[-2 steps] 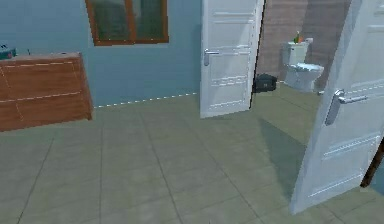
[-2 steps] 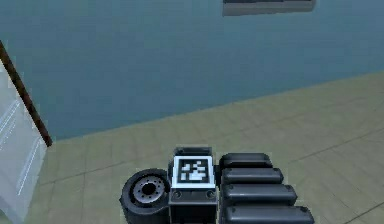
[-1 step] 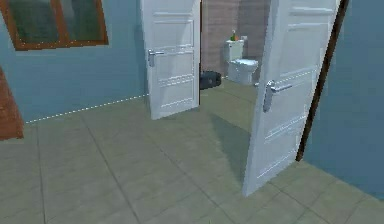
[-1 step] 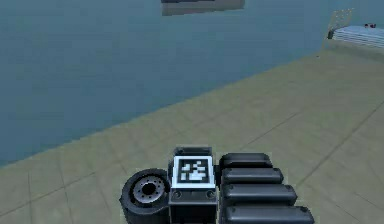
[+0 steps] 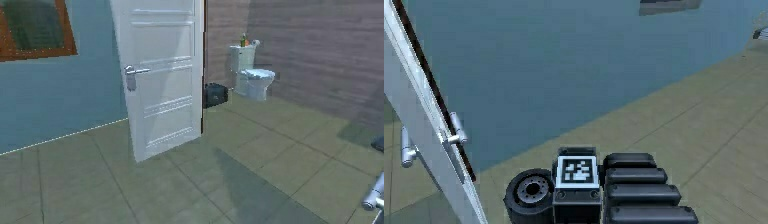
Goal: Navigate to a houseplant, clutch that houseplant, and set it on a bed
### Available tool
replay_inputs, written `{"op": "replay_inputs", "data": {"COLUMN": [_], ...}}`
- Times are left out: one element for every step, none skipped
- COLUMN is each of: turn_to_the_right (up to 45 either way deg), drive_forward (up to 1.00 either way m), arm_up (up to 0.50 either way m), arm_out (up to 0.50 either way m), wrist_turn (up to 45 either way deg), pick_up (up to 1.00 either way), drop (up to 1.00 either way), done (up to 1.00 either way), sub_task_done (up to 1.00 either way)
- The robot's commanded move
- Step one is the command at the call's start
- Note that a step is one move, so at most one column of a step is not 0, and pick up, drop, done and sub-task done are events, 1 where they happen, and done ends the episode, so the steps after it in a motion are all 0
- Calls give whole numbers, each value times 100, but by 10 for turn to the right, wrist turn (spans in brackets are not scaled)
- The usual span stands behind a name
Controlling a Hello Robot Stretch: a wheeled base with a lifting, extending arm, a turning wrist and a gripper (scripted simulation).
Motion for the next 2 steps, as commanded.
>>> {"op": "replay_inputs", "data": {"turn_to_the_right": [0,60], "drive_forward": [25,0], "arm_up": [0,0], "arm_out": [0,0], "wrist_turn": [0,0], "pick_up": [0,0], "drop": [0,0], "done": [0,0], "sub_task_done": [0,0]}}
